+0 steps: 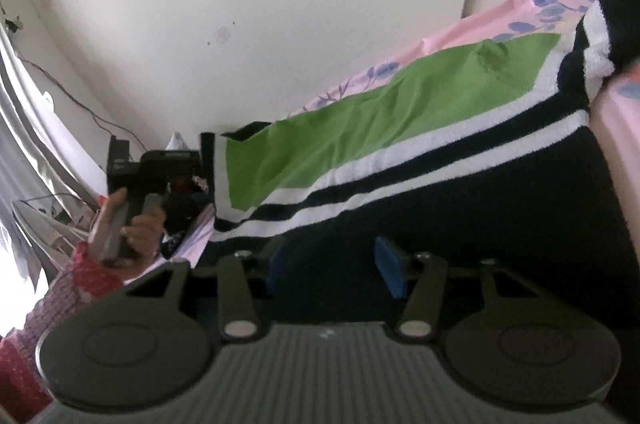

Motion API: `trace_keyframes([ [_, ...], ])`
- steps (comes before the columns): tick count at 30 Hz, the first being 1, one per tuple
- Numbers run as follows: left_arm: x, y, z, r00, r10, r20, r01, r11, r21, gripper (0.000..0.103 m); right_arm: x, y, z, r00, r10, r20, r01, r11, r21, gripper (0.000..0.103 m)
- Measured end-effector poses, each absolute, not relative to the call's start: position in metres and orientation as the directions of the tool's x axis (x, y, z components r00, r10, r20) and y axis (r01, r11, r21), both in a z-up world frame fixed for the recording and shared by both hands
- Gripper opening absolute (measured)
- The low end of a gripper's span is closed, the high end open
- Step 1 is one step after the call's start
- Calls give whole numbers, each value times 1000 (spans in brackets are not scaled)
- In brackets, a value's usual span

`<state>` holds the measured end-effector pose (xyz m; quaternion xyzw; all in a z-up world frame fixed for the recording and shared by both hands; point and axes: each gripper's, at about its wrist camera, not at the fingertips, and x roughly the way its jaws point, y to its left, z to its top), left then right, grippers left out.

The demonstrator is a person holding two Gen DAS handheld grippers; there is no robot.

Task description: Fold small clothes

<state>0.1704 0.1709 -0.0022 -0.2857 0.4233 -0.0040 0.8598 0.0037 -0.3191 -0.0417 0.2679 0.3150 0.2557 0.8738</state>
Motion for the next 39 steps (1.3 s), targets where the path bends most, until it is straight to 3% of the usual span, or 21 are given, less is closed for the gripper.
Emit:
trace_keyframes([
  [1, 172, 170, -4, 639, -254, -726, -239, 831, -502, 6, 4, -319, -41, 670, 617, -412, -279, 724, 631, 51],
  [4, 171, 175, -6, 626, -263, -734, -271, 809, -521, 7, 1, -318, -40, 673, 615, -412, -279, 726, 628, 51],
  [6, 159, 183, 13, 643, -201, -739, -279, 837, -471, 7, 1, -318, -39, 674, 611, -414, -282, 732, 620, 51],
  [13, 50, 271, 159, 807, 44, -589, -339, 851, -401, 7, 1, -319, -39, 668, 621, -410, -295, 727, 620, 54],
  [17, 25, 284, 209, 814, 66, -577, -344, 855, -388, 7, 1, -320, -40, 663, 633, -399, -299, 713, 635, 57],
  [21, 38, 235, 227, 808, -1, -589, -244, 910, -336, 7, -1, -320, -40, 668, 633, -391, -295, 708, 642, 58],
  [24, 58, 179, 238, 800, -124, -586, -114, 929, -351, 7, -2, -322, -40, 671, 634, -384, -294, 703, 647, 59],
  [30, 111, 25, 257, 736, -344, -583, 189, 932, -310, 7, -3, -326, -40, 676, 635, -373, -292, 696, 656, 60],
  [32, 129, -26, 253, 700, -397, -593, 273, 917, -291, 12, -4, -327, -40, 679, 634, -369, -288, 693, 661, 61],
  [34, 142, -60, 244, 663, -429, -613, 325, 903, -281, 21, -4, -330, -41, 682, 635, -364, -282, 687, 669, 63],
  [39, 169, -57, 200, 636, -403, -658, 282, 915, -287, 23, -5, -330, -41, 681, 638, -359, -277, 679, 680, 63],
])
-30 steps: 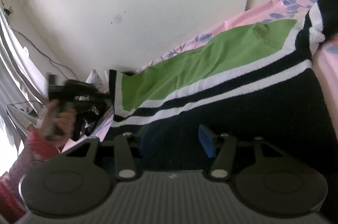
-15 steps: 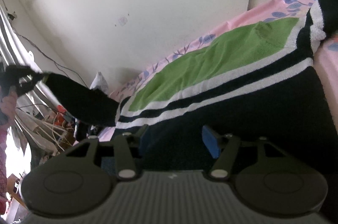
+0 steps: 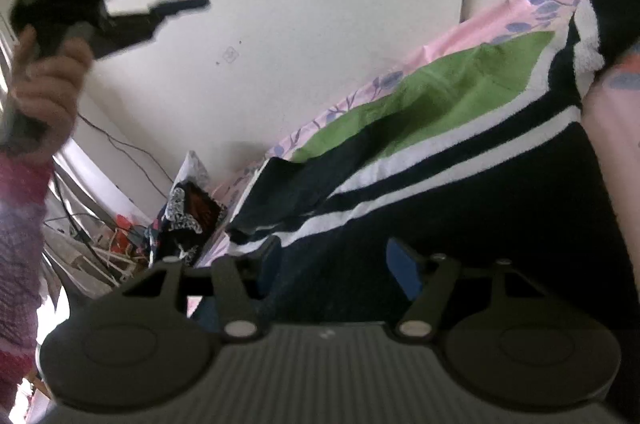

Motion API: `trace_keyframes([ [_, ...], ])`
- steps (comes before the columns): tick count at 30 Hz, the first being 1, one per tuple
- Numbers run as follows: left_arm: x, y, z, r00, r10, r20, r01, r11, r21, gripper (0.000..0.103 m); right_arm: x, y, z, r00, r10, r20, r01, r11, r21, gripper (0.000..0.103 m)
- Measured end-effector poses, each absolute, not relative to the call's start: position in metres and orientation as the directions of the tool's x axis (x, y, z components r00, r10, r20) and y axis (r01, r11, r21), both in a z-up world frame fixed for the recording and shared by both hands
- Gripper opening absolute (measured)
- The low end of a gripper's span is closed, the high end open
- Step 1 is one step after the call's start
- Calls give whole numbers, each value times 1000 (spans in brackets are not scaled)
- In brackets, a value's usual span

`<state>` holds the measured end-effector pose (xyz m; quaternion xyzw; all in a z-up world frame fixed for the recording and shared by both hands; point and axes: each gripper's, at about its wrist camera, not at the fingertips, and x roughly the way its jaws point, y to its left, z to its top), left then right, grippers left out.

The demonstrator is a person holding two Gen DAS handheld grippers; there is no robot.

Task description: Fold small clothes

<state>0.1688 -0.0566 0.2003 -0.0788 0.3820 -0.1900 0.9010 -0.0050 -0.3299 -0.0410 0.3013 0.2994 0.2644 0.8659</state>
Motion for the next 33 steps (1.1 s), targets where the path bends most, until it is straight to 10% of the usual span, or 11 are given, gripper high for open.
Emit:
trace_keyframes([
  [10, 161, 76, 71, 632, -208, -746, 15, 966, -257, 59, -15, -404, -21, 800, 518, -302, -158, 668, 727, 63],
  [14, 159, 104, 27, 605, -254, -755, -31, 940, -341, 52, -6, -486, -11, 886, 258, -385, 80, 733, 676, 64],
  [16, 162, 106, 10, 599, -267, -755, -41, 931, -362, 18, 7, -527, -14, 895, 141, -423, 204, 715, 669, 64],
  [18, 159, 104, 5, 640, -243, -730, -50, 934, -355, 16, 20, -564, -21, 889, 31, -457, 322, 669, 670, 64],
  [24, 145, 85, 14, 683, -145, -716, -61, 965, -254, 20, 60, -626, -40, 875, -11, -484, 418, 523, 743, 64],
  [28, 119, 93, 28, 786, -158, -598, -92, 926, -365, 44, 90, -633, -37, 854, -52, -517, 456, 552, 698, 64],
  [30, 112, 90, 27, 809, -174, -562, -78, 916, -395, 47, 106, -630, -37, 841, -61, -538, 470, 574, 670, 59],
  [33, 114, 80, 14, 801, -182, -571, -56, 926, -373, 47, 120, -622, -27, 813, -84, -576, 488, 637, 596, 10],
])
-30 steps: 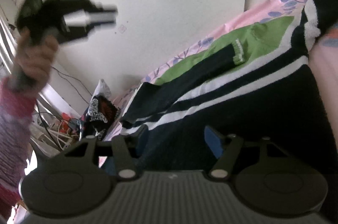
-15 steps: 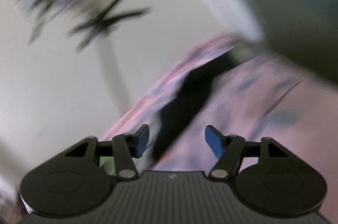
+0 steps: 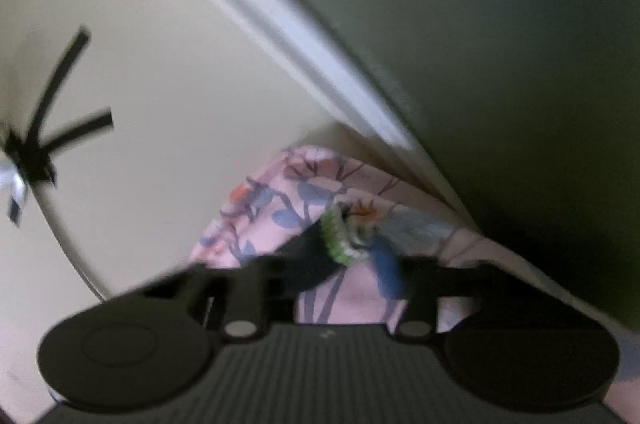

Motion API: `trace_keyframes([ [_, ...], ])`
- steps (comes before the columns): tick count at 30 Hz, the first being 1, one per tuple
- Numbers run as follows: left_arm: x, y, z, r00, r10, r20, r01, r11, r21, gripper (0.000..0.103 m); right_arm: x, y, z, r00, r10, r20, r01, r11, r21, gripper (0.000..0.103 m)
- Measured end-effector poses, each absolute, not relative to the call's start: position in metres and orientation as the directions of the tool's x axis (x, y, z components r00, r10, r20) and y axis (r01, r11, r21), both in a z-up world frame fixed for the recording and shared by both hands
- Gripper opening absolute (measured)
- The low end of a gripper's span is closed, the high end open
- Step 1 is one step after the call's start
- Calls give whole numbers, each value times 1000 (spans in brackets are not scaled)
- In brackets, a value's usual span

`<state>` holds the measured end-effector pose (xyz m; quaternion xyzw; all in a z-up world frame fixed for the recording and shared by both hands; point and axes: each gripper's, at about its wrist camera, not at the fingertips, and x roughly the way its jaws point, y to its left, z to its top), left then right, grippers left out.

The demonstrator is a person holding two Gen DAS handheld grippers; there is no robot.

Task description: Fold small clothes

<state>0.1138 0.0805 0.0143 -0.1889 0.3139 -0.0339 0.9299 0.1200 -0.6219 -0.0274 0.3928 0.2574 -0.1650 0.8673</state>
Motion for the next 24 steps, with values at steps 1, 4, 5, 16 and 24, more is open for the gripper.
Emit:
trace_keyframes([
  [1, 116, 79, 7, 790, -182, -585, -56, 929, -366, 46, 114, -620, -20, 822, -86, -563, 476, 647, 596, 1],
  [4, 115, 87, 3, 799, -202, -567, -52, 915, -399, 49, 76, -612, 12, 860, -78, -504, 421, 666, 615, 1],
  [5, 115, 91, 0, 797, -216, -564, -52, 906, -420, 49, 57, -609, 26, 872, -76, -484, 404, 669, 624, 1],
  [16, 115, 105, -8, 790, -276, -548, -56, 857, -512, 49, -91, -594, 155, 901, -367, -233, 434, 722, 539, 8],
  [24, 116, 107, -8, 789, -276, -549, -62, 853, -519, 50, -27, -507, 74, 854, -133, -503, 234, 962, 143, 37],
])
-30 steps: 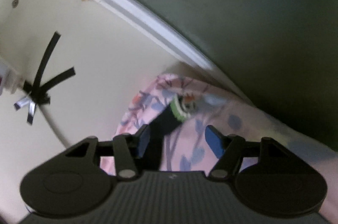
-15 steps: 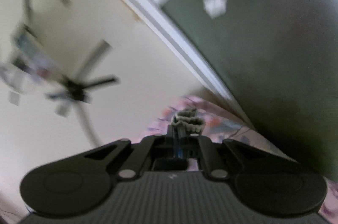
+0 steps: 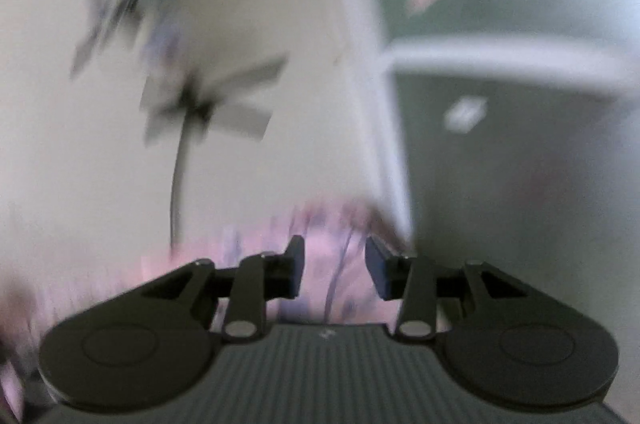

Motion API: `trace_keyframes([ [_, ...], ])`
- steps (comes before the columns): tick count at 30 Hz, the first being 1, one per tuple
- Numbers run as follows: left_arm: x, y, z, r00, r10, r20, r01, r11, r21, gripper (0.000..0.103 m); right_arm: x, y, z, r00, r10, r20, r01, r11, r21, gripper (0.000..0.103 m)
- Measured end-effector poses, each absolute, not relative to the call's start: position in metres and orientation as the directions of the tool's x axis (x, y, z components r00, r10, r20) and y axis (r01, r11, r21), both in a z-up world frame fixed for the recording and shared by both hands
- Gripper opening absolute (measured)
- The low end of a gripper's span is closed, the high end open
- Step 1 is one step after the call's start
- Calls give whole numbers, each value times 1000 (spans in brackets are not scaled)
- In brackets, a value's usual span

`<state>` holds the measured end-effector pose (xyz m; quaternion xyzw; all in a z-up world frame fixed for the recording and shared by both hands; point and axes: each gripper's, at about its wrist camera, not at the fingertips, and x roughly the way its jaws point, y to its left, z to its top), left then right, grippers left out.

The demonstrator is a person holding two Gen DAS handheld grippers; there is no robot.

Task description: Fold small clothes

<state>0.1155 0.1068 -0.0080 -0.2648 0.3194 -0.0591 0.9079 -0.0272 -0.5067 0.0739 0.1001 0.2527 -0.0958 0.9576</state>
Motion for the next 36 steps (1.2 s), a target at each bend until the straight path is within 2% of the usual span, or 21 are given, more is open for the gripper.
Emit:
trace_keyframes([
  [3, 116, 107, -8, 788, -280, -548, -62, 850, -524, 50, -24, -476, 38, 809, -173, -561, 202, 979, -11, 37],
  [4, 116, 108, -8, 788, -283, -547, -62, 848, -527, 51, -28, -472, 29, 799, -203, -566, 210, 976, -53, 41],
  [5, 116, 108, -9, 788, -286, -546, -60, 846, -530, 51, -30, -470, 23, 790, -227, -570, 214, 973, -90, 52],
  [6, 116, 108, -9, 788, -288, -544, -58, 845, -532, 52, -34, -467, 16, 779, -252, -574, 212, 968, -138, 55],
  [7, 117, 108, -9, 788, -290, -544, -56, 845, -531, 53, -36, -466, 8, 760, -282, -586, 206, 959, -194, 52],
  [8, 116, 108, -9, 788, -289, -544, -56, 846, -531, 54, -35, -470, 1, 731, -305, -611, 196, 951, -241, 40],
  [10, 117, 108, -9, 788, -290, -544, -54, 847, -529, 55, -34, -481, -11, 687, -312, -656, 171, 947, -272, 3],
  [11, 117, 107, -9, 788, -289, -543, -55, 847, -529, 55, -35, -490, -5, 690, -283, -666, 176, 958, -225, 2],
  [13, 117, 108, -9, 788, -290, -543, -54, 847, -530, 55, -35, -516, 24, 737, -115, -666, 201, 978, 54, 2],
  [14, 117, 108, -9, 788, -290, -543, -53, 847, -529, 55, -36, -531, 44, 794, -26, -607, 195, 957, 214, 2],
  [15, 117, 108, -9, 790, -292, -539, -50, 846, -532, 55, -35, -543, 60, 836, -6, -549, 199, 935, 292, 2],
  [17, 117, 108, -9, 790, -293, -539, -49, 845, -532, 55, -24, -567, 83, 881, -115, -459, 285, 903, 320, 4],
  [18, 117, 108, -9, 790, -293, -539, -50, 845, -533, 55, -15, -579, 87, 866, -227, -445, 373, 887, 273, 8],
  [20, 117, 108, -9, 790, -293, -539, -50, 844, -533, 55, 7, -588, 87, 762, -483, -432, 557, 829, 56, 57],
  [21, 117, 108, -9, 790, -293, -538, -50, 844, -534, 55, 12, -588, 86, 723, -545, -424, 595, 803, -17, 56],
  [22, 117, 108, -9, 790, -292, -539, -50, 845, -532, 55, 12, -586, 85, 749, -505, -429, 555, 832, -10, 53],
  [24, 117, 108, -9, 790, -293, -539, -48, 846, -531, 55, 6, -574, 80, 831, -333, -446, 412, 907, 90, 51],
  [29, 117, 109, -10, 790, -297, -537, -45, 845, -533, 56, 28, -534, 41, 818, -84, -569, 152, 986, 72, 50],
  [34, 117, 108, -10, 791, -295, -536, -45, 845, -533, 57, 68, -526, 0, 729, -13, -684, 56, 998, 42, 57],
  [36, 117, 108, -10, 792, -295, -535, -46, 844, -534, 57, 76, -528, -13, 717, 13, -697, 47, 997, 67, 45],
])
